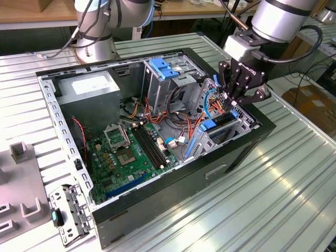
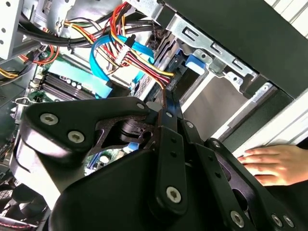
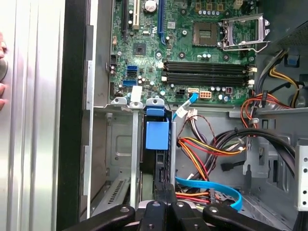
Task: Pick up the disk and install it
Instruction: 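Insert the second disk wire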
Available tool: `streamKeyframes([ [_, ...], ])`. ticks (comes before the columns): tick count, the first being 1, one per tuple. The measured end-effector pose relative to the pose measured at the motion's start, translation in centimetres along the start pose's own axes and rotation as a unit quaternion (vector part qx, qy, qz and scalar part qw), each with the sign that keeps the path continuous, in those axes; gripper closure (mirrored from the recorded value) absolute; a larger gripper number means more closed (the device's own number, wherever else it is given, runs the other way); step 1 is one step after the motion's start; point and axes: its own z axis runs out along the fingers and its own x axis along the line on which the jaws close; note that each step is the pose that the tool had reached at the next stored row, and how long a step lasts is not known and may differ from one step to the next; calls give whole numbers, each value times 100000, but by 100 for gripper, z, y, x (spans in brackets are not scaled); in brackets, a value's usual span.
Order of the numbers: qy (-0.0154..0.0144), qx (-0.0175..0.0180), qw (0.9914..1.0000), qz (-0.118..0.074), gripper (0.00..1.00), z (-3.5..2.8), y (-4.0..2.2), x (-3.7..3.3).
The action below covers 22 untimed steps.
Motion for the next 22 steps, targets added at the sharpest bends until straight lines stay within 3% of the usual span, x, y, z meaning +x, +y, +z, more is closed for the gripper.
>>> streamKeyframes([
  [6,-3,1,100000,0,89,-173,5,4],
  [12,169,-8,100000,3,89,-210,6,1],
  [16,362,-11,99999,8,89,-302,7,-44],
  [19,1352,-57,99991,19,89,-335,5,-148],
  [21,2290,-100,99974,35,89,-373,2,-254],
  [22,2550,-110,99967,37,89,-381,2,-283],
])
